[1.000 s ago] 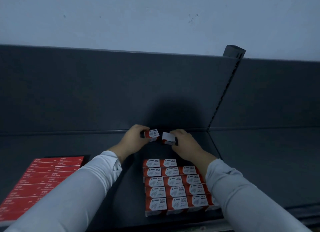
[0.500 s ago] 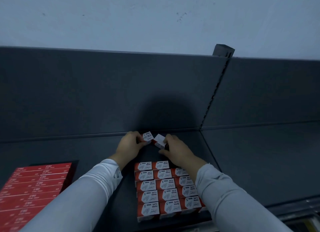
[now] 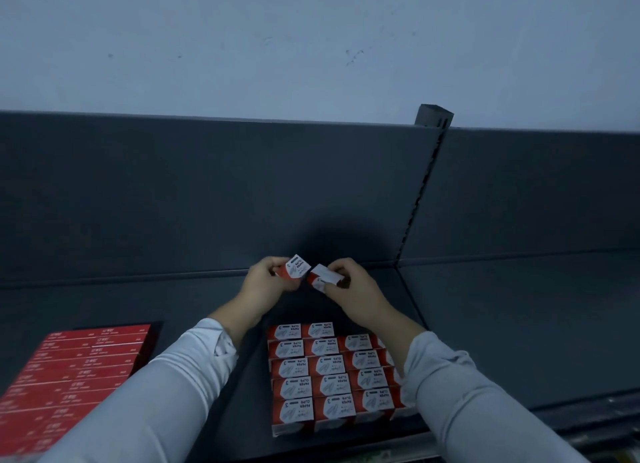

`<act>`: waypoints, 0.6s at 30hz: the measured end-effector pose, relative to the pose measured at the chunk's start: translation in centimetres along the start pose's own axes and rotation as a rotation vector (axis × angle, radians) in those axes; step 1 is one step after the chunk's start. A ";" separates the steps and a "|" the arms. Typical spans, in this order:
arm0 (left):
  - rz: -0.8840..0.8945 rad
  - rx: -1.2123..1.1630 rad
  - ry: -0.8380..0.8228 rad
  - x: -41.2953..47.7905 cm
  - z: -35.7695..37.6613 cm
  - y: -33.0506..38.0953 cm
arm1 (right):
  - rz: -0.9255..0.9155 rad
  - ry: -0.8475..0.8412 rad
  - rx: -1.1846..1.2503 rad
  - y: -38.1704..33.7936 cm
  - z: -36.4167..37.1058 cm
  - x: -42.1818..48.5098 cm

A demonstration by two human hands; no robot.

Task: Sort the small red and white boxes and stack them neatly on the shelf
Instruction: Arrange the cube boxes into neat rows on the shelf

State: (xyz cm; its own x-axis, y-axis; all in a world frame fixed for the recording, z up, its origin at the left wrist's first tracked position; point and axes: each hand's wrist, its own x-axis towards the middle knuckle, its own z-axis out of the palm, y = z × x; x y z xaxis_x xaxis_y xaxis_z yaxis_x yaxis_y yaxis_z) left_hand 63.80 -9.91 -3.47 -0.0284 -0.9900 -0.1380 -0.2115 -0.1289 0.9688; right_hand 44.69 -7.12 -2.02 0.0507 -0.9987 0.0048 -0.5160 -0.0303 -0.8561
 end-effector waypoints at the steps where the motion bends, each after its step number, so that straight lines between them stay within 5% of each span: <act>1: -0.037 -0.100 -0.057 -0.6 0.3 0.7 | 0.009 0.020 0.071 -0.2 -0.3 -0.2; 4: -0.098 -0.261 -0.191 -2.0 0.8 2.0 | 0.054 0.038 0.245 -0.9 -1.4 -1.3; 10: -0.059 -0.357 -0.182 -4.8 1.9 4.2 | 0.068 0.030 0.434 -2.6 -3.4 -4.3; 15: 0.042 -0.201 -0.299 -7.1 2.4 5.7 | 0.141 -0.029 0.687 -3.5 -4.9 -6.2; 18: -0.032 -0.488 -0.256 -8.0 2.9 6.9 | 0.137 -0.020 0.729 -3.7 -5.6 -7.0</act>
State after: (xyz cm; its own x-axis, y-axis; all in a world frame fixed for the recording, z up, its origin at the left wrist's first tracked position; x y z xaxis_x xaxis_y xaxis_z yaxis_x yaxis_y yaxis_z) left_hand 59.70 -2.72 3.69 -0.2788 -0.9477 -0.1553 0.2594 -0.2300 0.9380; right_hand 41.45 -0.23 4.03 0.0453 -0.9904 -0.1302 0.1795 0.1363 -0.9743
